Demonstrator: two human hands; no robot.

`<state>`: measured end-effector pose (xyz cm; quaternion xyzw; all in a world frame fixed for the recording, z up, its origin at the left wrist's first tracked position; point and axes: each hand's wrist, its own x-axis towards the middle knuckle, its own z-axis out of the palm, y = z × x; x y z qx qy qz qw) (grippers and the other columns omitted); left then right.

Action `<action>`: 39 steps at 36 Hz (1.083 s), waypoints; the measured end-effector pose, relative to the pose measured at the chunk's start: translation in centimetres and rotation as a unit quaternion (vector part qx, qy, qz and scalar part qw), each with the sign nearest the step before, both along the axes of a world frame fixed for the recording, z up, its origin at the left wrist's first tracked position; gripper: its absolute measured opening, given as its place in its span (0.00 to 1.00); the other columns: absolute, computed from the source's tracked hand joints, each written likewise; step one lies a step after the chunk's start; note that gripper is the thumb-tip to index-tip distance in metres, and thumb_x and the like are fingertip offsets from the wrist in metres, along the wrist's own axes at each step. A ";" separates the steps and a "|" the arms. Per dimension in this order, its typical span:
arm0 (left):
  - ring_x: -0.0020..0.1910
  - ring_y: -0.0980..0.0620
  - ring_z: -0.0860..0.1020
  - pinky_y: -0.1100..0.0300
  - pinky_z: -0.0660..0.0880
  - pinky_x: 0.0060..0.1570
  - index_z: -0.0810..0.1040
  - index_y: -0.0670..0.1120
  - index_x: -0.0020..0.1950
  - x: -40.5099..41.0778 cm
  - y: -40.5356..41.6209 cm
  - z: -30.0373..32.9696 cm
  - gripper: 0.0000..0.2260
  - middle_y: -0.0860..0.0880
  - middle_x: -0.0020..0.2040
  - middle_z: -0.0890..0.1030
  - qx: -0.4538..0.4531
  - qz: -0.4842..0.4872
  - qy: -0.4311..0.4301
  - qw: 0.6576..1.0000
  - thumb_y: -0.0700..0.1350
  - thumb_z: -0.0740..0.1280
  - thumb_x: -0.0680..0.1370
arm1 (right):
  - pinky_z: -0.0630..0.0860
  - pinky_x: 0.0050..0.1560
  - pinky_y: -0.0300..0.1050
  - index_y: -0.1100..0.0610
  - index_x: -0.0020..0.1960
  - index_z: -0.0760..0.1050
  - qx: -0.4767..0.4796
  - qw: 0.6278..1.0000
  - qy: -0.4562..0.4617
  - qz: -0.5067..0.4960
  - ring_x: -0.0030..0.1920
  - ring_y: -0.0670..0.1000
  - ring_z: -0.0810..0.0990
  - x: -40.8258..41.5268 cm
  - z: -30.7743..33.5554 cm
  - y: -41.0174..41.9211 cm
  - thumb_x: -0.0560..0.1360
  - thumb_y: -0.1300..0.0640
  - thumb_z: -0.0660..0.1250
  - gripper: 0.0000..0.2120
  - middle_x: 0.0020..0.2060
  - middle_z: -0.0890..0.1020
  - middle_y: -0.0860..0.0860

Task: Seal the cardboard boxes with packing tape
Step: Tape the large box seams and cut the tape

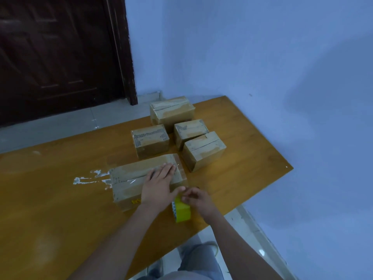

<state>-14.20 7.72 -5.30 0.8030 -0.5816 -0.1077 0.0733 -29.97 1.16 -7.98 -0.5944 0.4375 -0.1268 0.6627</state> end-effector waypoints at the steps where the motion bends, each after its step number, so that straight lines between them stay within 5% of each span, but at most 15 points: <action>1: 0.77 0.55 0.48 0.54 0.44 0.74 0.48 0.52 0.79 -0.1 -0.1 0.0 0.41 0.56 0.79 0.50 -0.005 0.007 -0.001 1.000 0.73 0.38 0.72 | 0.74 0.41 0.31 0.58 0.40 0.75 -0.002 1.000 0.004 -0.006 0.42 0.40 0.78 -0.1 -0.1 0.1 0.72 0.68 0.69 0.07 0.41 0.79 0.47; 7: 0.77 0.55 0.50 0.54 0.47 0.73 0.50 0.52 0.79 -0.3 -0.4 0.1 0.31 0.56 0.78 0.52 -0.006 0.012 -0.017 1.000 0.64 0.51 0.80 | 0.74 0.51 0.37 0.55 0.38 0.76 -0.002 1.000 0.003 -0.023 0.55 0.45 0.77 -0.6 -0.4 0.8 0.70 0.67 0.71 0.09 0.58 0.78 0.52; 21: 0.76 0.54 0.54 0.54 0.51 0.70 0.53 0.53 0.78 0.1 -0.3 -0.2 0.31 0.55 0.78 0.56 -0.025 0.006 -0.007 1.000 0.61 0.57 0.79 | 0.75 0.51 0.37 0.53 0.37 0.77 -0.022 0.999 0.018 -0.037 0.55 0.42 0.77 -0.8 -0.1 1.5 0.70 0.64 0.73 0.09 0.58 0.78 0.49; 24: 0.76 0.53 0.58 0.53 0.52 0.70 0.58 0.51 0.78 0.5 -0.2 -0.6 0.32 0.54 0.77 0.61 -0.038 -0.004 -0.007 0.999 0.62 0.61 0.77 | 0.75 0.50 0.36 0.54 0.37 0.77 -0.013 0.999 0.017 -0.039 0.53 0.43 0.77 -0.6 -0.1 1.5 0.70 0.65 0.73 0.08 0.57 0.77 0.47; 28: 0.68 0.51 0.72 0.53 0.56 0.64 0.75 0.47 0.69 0.8 -0.1 -0.4 0.34 0.51 0.68 0.75 -0.059 0.003 -0.010 0.998 0.68 0.51 0.74 | 0.74 0.48 0.35 0.55 0.37 0.76 -0.005 0.999 0.015 -0.042 0.53 0.43 0.77 -0.7 -0.1 1.7 0.71 0.64 0.72 0.08 0.58 0.77 0.48; 33: 0.64 0.49 0.75 0.48 0.68 0.61 0.78 0.46 0.66 0.8 0.0 -1.1 0.27 0.50 0.64 0.78 -0.069 -0.003 -0.022 0.997 0.60 0.71 0.71 | 0.75 0.51 0.37 0.55 0.37 0.75 -0.002 0.999 0.015 -0.044 0.53 0.43 0.78 -0.7 0.0 1.8 0.71 0.64 0.72 0.08 0.57 0.77 0.46; 39: 0.51 0.49 0.82 0.49 0.76 0.46 0.83 0.47 0.55 1.4 0.4 -0.3 0.29 0.51 0.54 0.83 -0.102 -0.027 -0.026 0.994 0.59 0.80 0.60 | 0.75 0.49 0.38 0.56 0.39 0.76 0.003 0.998 0.015 -0.056 0.53 0.44 0.77 -0.6 -0.3 1.4 0.72 0.62 0.72 0.06 0.58 0.76 0.47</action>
